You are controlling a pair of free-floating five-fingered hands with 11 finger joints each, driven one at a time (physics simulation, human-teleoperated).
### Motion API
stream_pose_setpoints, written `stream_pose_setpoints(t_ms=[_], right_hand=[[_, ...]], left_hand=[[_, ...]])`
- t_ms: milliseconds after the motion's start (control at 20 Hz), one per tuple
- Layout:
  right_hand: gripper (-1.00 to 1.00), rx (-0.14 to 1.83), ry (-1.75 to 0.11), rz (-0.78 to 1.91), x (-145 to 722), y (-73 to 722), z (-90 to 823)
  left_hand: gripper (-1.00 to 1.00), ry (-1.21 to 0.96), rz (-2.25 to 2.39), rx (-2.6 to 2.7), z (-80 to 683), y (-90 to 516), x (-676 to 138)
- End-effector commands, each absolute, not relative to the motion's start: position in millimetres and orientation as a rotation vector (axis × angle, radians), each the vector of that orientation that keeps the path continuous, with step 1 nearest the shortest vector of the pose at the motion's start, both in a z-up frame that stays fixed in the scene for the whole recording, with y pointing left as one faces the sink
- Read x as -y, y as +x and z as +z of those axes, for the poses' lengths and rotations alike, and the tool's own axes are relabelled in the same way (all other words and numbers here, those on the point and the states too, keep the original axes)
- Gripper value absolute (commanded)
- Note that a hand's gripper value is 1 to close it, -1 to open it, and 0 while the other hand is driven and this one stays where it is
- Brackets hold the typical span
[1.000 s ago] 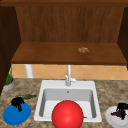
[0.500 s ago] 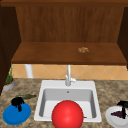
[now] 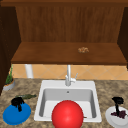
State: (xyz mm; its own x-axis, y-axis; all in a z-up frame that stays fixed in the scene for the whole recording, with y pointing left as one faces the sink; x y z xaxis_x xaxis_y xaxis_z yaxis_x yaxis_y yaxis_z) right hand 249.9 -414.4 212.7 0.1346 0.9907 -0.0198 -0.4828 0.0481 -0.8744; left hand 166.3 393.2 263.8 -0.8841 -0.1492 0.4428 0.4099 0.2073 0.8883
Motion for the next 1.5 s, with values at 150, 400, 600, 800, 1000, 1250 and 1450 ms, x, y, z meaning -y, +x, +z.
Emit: stream_pose_setpoints(t_ms=[150,400,600,800,1000,1250,1450], right_hand=[[-1.00,0.745,-0.865,1.256,374,240,226],[-1.00,0.747,-0.821,1.268,347,224,248],[-1.00,0.736,-0.823,1.288,322,211,272],[-1.00,0.737,-0.851,1.302,295,195,291],[-1.00,0.788,-0.912,1.281,274,181,298],[-1.00,0.822,-0.955,1.263,245,171,323],[-1.00,0.817,-0.961,1.266,228,170,346]], left_hand=[[0.00,-0.242,-1.720,2.053,264,166,-393],[0.00,-0.242,-1.720,2.053,264,166,-393],[0.00,-0.242,-1.720,2.053,264,166,-393],[0.00,-0.242,-1.720,2.053,264,166,-393],[0.00,-0.242,-1.720,2.053,264,166,-393],[0.00,-0.242,-1.720,2.053,264,166,-393],[0.00,-0.242,-1.720,2.053,264,166,-393]])
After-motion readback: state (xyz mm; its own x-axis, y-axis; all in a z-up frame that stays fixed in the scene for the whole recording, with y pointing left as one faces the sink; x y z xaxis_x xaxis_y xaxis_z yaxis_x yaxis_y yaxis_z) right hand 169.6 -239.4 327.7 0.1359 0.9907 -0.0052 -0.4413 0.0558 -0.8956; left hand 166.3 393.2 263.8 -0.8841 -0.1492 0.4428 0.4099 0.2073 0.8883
